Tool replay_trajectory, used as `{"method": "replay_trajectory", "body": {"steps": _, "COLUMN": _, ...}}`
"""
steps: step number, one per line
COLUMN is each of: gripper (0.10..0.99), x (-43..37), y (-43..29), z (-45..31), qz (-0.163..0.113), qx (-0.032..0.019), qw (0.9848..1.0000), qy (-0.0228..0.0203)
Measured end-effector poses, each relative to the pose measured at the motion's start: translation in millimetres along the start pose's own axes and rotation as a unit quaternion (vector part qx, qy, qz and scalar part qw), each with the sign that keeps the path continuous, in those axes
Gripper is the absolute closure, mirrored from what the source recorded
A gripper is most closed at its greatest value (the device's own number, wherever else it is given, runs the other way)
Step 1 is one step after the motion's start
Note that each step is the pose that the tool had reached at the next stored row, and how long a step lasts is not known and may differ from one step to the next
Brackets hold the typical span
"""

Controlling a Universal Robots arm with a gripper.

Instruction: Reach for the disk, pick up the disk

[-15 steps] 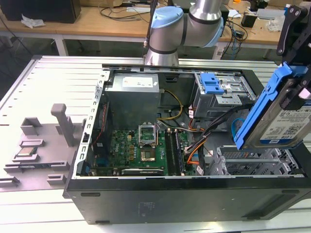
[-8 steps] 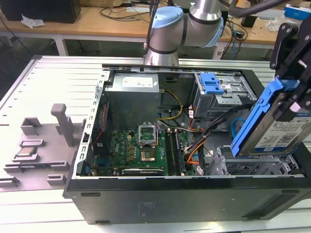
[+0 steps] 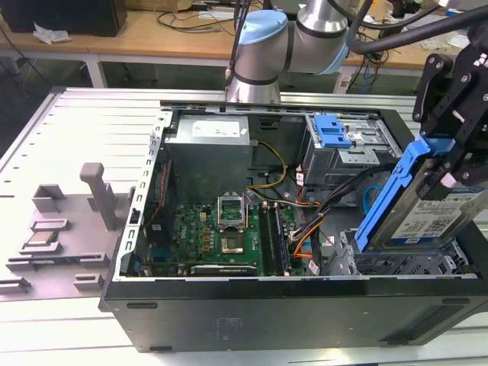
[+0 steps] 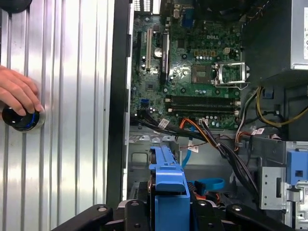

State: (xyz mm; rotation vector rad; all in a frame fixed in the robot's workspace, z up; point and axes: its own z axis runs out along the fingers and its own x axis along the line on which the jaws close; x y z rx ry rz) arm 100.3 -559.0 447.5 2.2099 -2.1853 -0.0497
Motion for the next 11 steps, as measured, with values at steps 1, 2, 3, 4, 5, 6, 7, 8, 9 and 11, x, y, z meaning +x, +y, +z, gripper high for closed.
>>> {"method": "replay_trajectory", "body": {"steps": 1, "gripper": 0.722, "x": -2.2, "y": 0.0, "z": 0.7, "qz": 0.0, "qx": 0.0, "qw": 1.0, "qy": 0.0}}
{"method": "replay_trajectory", "body": {"steps": 2, "gripper": 0.722, "x": -5.4, "y": -0.1, "z": 2.3, "qz": 0.0, "qx": 0.0, "qw": 1.0, "qy": -0.0001}}
{"method": "replay_trajectory", "body": {"steps": 3, "gripper": 0.722, "x": -5.9, "y": 0.0, "z": 3.1, "qz": 0.0, "qx": 0.0, "qw": 1.0, "qy": 0.0}}
{"method": "replay_trajectory", "body": {"steps": 4, "gripper": 0.722, "x": -6.0, "y": 0.2, "z": 3.9, "qz": 0.0, "qx": 0.0, "qw": 1.0, "qy": -0.0002}}
{"method": "replay_trajectory", "body": {"steps": 5, "gripper": 0.722, "x": -6.0, "y": 0.5, "z": 5.0, "qz": 0.0, "qx": 0.0, "qw": 1.0, "qy": -0.0001}}
{"method": "replay_trajectory", "body": {"steps": 6, "gripper": 0.722, "x": -6.0, "y": 0.5, "z": 5.4, "qz": 0.0, "qx": 0.0, "qw": 1.0, "qy": 0.0}}
{"method": "replay_trajectory", "body": {"steps": 7, "gripper": 0.722, "x": -6.0, "y": 0.5, "z": 5.4, "qz": 0.0, "qx": 0.0, "qw": 1.0, "qy": 0.0}}
{"method": "replay_trajectory", "body": {"steps": 8, "gripper": 0.722, "x": -6.0, "y": 0.6, "z": 5.5, "qz": 0.0, "qx": 0.0, "qw": 1.0, "qy": 0.0}}
{"method": "replay_trajectory", "body": {"steps": 9, "gripper": 0.722, "x": -6.1, "y": 0.6, "z": 5.5, "qz": 0.0, "qx": 0.0, "qw": 1.0, "qy": 0.0}}
{"method": "replay_trajectory", "body": {"steps": 11, "gripper": 0.722, "x": -6.1, "y": 0.6, "z": 5.6, "qz": 0.0, "qx": 0.0, "qw": 1.0, "qy": -0.0001}}
